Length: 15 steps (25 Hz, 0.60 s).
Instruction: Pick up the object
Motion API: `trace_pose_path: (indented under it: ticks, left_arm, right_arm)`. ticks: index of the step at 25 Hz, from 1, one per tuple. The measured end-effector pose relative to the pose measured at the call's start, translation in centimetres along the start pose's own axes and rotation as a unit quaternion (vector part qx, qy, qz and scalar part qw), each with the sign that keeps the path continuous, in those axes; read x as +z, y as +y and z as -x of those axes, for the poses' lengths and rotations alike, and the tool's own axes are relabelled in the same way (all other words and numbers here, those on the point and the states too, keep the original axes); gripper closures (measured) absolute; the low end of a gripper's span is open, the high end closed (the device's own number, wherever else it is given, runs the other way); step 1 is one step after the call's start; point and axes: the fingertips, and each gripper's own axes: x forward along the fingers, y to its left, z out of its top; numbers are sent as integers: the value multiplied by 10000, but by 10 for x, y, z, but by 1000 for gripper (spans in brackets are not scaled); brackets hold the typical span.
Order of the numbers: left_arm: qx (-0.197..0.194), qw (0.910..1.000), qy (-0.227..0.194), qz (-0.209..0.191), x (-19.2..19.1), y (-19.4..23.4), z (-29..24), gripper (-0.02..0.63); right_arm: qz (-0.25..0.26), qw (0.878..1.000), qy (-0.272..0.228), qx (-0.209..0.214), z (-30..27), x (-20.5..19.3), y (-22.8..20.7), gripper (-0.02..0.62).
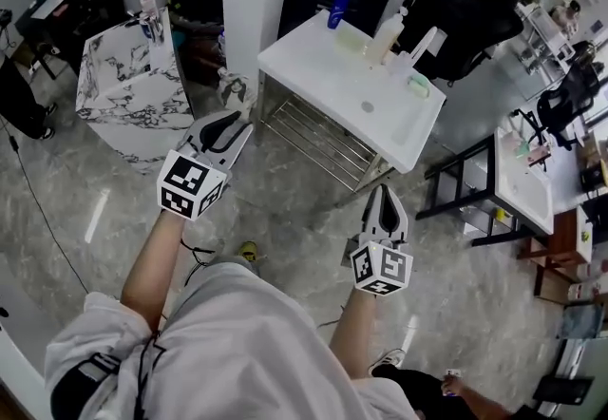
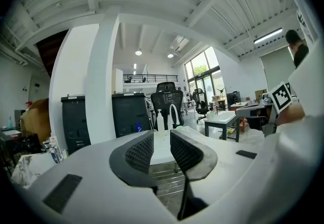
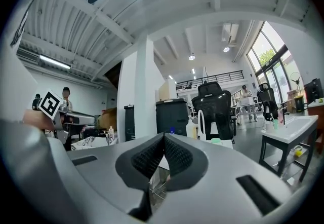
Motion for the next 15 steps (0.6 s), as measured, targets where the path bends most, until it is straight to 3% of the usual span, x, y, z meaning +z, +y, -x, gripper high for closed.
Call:
trace_pose_path:
  ticks: [6, 15]
  left_arm:
    - [-164, 9999, 45, 25, -2, 57, -63, 508]
    - [-262, 9994, -6, 217, -11, 100, -107, 508]
  right_arm:
    - [60, 9999, 58, -147, -77, 2, 2, 591]
    - [161, 9996, 132, -166, -135, 3, 8, 591]
